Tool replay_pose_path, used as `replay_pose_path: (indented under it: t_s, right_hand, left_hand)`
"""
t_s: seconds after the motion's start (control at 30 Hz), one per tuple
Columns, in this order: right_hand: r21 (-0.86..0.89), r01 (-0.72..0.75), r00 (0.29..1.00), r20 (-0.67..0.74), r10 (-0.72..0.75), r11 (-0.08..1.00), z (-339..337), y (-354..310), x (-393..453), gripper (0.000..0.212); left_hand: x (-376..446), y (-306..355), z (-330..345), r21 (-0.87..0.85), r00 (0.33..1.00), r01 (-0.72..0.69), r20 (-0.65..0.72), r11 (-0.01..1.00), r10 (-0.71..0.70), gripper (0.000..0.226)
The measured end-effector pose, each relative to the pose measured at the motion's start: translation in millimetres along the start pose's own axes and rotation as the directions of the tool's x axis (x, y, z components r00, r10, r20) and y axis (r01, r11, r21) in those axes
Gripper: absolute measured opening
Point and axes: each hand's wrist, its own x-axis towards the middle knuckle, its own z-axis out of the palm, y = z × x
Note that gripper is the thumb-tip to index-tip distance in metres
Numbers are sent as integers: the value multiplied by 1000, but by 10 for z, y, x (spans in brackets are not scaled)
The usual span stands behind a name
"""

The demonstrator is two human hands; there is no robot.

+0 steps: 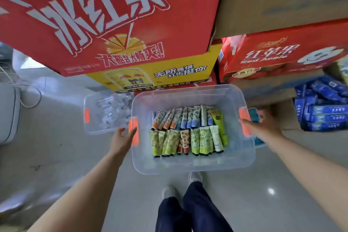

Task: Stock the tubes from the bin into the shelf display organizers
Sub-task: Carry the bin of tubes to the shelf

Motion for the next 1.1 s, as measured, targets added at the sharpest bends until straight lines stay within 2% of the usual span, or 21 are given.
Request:
replay_pose_path:
  t_s: [0.1,0.2,0.3,0.43,0.6,0.73,0.83,0.97,1.1]
  right_hand:
    - [43,-21,999,-41,22,999,113,42,-6,55]
    - [56,-42,999,-30,44,998,261,129,43,58]
    - [63,-56,995,-77,61,996,352,185,128,58]
    - [-10,-4,997,-82,3,1000,393,181,151,48]
    - [-166,64,986,-139,-87,984,383,212,206,41]
    - [-283,68,987,-124,-107,957,385,199,257,40]
    - [-298,56,987,-130,-99,953,380,170,209,39]
    - [-309,-56,978,-211,-11,949,356,389,-17,45]
    - [-245,-174,952,-288,99,954,280,792,-383,46]
  left_hand:
    - [115,-50,97,-72,1000,5,-22,997,-6,50]
    - [196,-86,236,-76,999,-8,-33,997,6,38]
    - [262,-110,372,-30,995,-43,-91,999,40,29]
    - [268,-83,459,58,983,-49,-176,997,59,29]
    - [280,-35,478,181,973,-52,-214,982,91,30]
    - [291,-1,447,333,973,-46,-199,942,118,35]
    - [340,3,415,427,977,-49,-167,903,132,37]
    - [303,56,457,457,971,-130,-122,880,207,33]
    - [160,116,534,490,950,-239,-62,839,307,29]
